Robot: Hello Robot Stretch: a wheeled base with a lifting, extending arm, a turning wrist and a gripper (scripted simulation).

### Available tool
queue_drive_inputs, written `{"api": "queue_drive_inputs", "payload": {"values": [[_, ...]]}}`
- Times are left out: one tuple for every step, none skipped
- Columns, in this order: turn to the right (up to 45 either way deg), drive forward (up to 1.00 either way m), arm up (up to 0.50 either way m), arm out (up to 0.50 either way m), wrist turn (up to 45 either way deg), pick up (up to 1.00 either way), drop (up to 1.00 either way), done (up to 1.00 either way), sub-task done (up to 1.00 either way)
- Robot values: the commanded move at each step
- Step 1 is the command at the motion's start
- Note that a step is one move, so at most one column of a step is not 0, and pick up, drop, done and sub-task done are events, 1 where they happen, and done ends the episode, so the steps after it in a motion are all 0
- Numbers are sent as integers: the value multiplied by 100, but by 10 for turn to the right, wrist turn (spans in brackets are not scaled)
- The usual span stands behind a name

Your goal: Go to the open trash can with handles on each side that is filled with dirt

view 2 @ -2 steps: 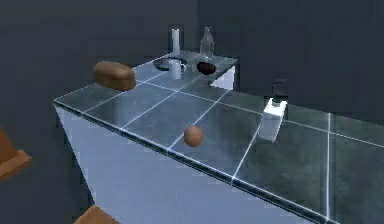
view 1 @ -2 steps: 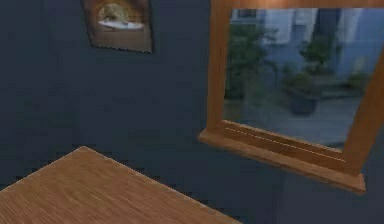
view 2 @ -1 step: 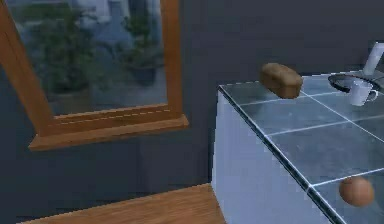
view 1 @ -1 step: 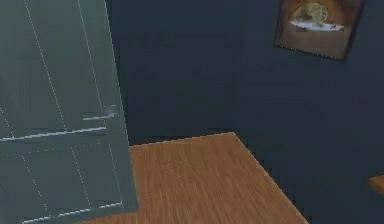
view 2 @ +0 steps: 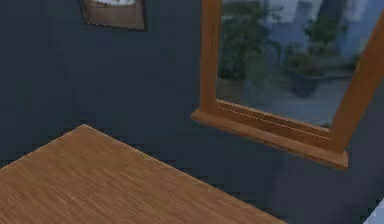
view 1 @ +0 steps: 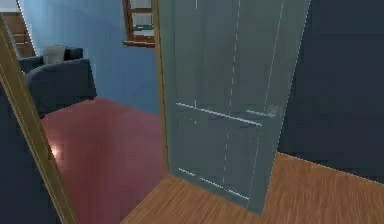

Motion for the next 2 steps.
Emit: {"api": "queue_drive_inputs", "payload": {"values": [[-240, 0, 0, 0, 0, 0, 0, 0, 0], [0, 100, 0, 0, 0, 0, 0, 0, 0]]}}
